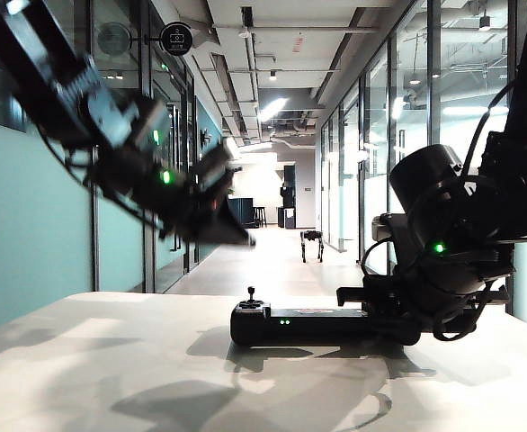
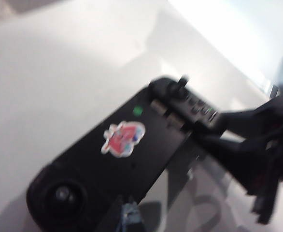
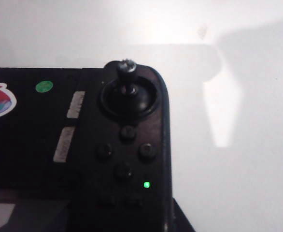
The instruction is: Push the left joystick on the remote control sitting on the white table forward to make the robot dog walk in a straight line until it approaches the door.
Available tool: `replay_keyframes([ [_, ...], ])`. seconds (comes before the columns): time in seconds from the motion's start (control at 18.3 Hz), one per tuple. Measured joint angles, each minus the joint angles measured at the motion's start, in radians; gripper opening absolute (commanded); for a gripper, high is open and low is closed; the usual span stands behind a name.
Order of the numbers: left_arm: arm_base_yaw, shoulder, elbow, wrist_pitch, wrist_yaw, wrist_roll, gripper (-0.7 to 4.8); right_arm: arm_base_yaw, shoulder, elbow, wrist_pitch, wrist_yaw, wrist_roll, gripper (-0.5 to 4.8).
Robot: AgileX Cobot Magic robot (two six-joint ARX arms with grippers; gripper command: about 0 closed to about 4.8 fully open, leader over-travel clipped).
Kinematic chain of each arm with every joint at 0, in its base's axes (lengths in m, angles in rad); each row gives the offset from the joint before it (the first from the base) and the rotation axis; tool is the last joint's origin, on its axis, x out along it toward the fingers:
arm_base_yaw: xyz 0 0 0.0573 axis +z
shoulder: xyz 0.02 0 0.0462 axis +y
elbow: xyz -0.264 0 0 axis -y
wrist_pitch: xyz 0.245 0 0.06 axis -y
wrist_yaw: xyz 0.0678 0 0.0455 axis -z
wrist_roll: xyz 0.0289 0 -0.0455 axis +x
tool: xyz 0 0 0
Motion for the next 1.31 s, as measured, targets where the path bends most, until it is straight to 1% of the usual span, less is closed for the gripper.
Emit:
replay_keyframes([
  [0.05,0.000,-0.023,0.000,0.000,-0.002,0.000,-0.05,0.000,0.000,0.000,0.000,-0.006,0.000,1.91],
  [0.16,0.000,-0.076,0.000,-0.005,-0.050,-0.005,-0.05,-0.002,0.000,0.000,0.001,-0.033,-0.003,2.85],
  [0.33,0.000,-0.135,0.000,-0.013,-0.083,-0.041,-0.05,-0.001,-0.002,0.003,0.023,-0.046,0.001,2.84],
  [0.44,0.000,-0.175,-0.001,-0.035,-0.092,-0.049,-0.05,-0.002,-0.003,0.003,0.024,-0.046,0.001,2.84],
  [0.66,0.000,-0.255,0.000,-0.098,-0.190,-0.050,-0.05,-0.002,-0.069,0.002,-0.039,-0.047,-0.011,2.83],
  [0.76,0.000,-0.281,0.000,-0.111,-0.214,-0.075,-0.05,-0.002,-0.105,0.002,-0.078,-0.047,-0.015,2.82],
  [0.82,0.000,-0.292,0.000,-0.113,-0.217,-0.085,-0.05,-0.002,-0.128,0.000,-0.112,-0.046,-0.024,2.49],
  [0.87,0.000,-0.303,0.000,-0.114,-0.231,-0.091,-0.05,-0.002,-0.158,0.000,-0.148,-0.046,-0.034,1.83],
  [0.93,0.000,-0.318,0.000,-0.127,-0.269,-0.092,-0.05,-0.001,-0.201,0.000,-0.180,-0.046,-0.039,1.12],
  [0.98,0.000,-0.332,0.000,-0.143,-0.296,-0.093,-0.05,-0.002,-0.229,-0.003,-0.191,-0.046,-0.040,0.66],
  [1.04,0.000,-0.342,-0.001,-0.151,-0.312,-0.095,-0.05,-0.002,-0.249,-0.010,-0.194,-0.046,-0.040,0.36],
  [1.09,0.000,-0.356,-0.001,-0.163,-0.338,-0.098,-0.05,-0.001,-0.283,-0.028,-0.200,-0.045,-0.042,-0.06],
  [1.15,0.000,-0.375,-0.012,-0.169,-0.367,-0.101,-0.05,-0.001,-0.316,-0.043,-0.203,-0.045,-0.044,-0.06],
  [1.31,0.000,-0.435,-0.079,-0.171,-0.409,-0.102,-0.05,-0.001,-0.407,-0.096,-0.216,-0.050,-0.080,-0.06],
])
